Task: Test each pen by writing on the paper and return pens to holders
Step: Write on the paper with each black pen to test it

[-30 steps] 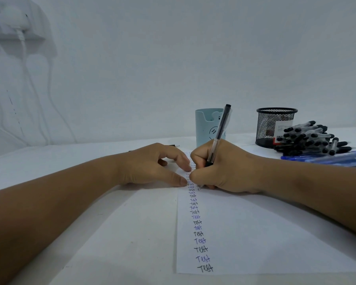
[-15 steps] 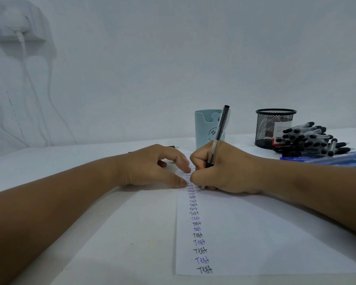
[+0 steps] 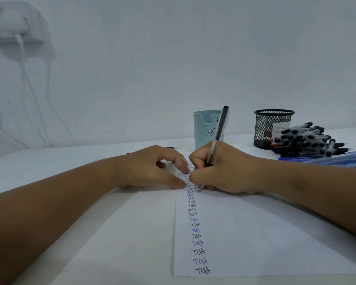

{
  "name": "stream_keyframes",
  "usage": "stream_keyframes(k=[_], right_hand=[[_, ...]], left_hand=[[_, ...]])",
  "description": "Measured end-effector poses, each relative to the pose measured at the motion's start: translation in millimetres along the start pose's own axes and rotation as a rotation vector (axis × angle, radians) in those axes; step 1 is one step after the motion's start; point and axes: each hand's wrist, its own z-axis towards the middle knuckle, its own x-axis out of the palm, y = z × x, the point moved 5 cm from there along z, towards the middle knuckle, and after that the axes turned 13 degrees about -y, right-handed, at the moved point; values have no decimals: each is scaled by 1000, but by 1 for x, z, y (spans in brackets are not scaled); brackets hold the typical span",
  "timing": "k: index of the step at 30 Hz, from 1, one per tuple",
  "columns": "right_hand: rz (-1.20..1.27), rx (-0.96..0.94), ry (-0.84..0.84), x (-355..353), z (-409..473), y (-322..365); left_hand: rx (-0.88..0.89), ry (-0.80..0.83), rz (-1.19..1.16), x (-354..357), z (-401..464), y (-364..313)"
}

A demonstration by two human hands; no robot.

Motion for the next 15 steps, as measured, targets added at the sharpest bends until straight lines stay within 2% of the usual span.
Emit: stream_keyframes(k=[8, 10, 13, 15], right_hand=[[-60, -48, -25, -1, 0, 2], [57, -19, -73, -2, 1, 0], [322, 152, -183, -8, 3, -7], [324, 134, -256, -14, 8, -8]], left_hand=[[-6, -3, 1, 0, 0, 1], [1, -8, 8, 0, 0, 1], [-21, -17, 6, 0, -1, 1], [-30, -19, 12, -1, -1, 1]])
